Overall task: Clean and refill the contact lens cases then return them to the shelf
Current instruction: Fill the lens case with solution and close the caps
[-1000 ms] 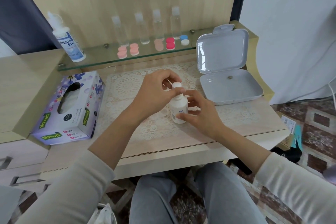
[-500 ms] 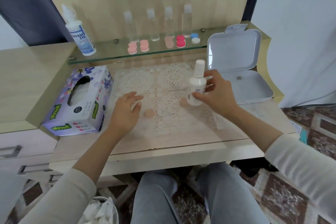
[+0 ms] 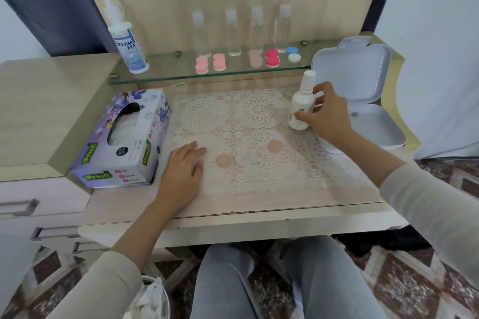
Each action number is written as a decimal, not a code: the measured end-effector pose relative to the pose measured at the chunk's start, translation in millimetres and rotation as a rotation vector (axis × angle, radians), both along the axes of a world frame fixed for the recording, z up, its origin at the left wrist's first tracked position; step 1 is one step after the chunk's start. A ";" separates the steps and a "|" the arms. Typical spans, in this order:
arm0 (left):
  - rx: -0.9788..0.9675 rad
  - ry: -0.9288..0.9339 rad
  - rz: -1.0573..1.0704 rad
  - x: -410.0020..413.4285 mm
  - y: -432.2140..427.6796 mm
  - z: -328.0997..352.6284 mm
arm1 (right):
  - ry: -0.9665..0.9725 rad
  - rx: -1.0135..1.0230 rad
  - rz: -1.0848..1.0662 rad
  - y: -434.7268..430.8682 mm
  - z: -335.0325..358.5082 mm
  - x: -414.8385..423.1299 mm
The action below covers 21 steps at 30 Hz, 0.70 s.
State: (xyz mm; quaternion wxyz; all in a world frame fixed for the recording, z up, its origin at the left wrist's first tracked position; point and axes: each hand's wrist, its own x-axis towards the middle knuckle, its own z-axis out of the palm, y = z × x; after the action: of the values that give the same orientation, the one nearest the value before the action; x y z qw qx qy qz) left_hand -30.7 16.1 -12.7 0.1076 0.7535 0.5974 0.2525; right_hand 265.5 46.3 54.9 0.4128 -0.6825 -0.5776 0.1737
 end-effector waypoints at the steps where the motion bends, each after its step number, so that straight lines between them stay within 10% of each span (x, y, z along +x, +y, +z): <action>1: 0.002 -0.001 -0.001 0.3 -0.1 0.2 | -0.017 -0.010 0.004 -0.2 -0.5 0.0; 15: 0.012 -0.198 -0.086 4.8 -3.0 10.5 | -0.312 -0.018 -0.068 -33.0 18.6 -22.5; 21: -0.062 -0.132 -0.279 17.2 -6.5 19.6 | -0.423 -0.128 0.267 -50.5 3.4 -53.0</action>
State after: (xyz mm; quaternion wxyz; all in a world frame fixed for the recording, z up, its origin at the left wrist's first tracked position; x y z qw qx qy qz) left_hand -13.5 9.6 6.9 0.2037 0.8075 0.4858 0.2654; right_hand 212.4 -4.2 58.3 0.2122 -0.6462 -0.7237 0.1164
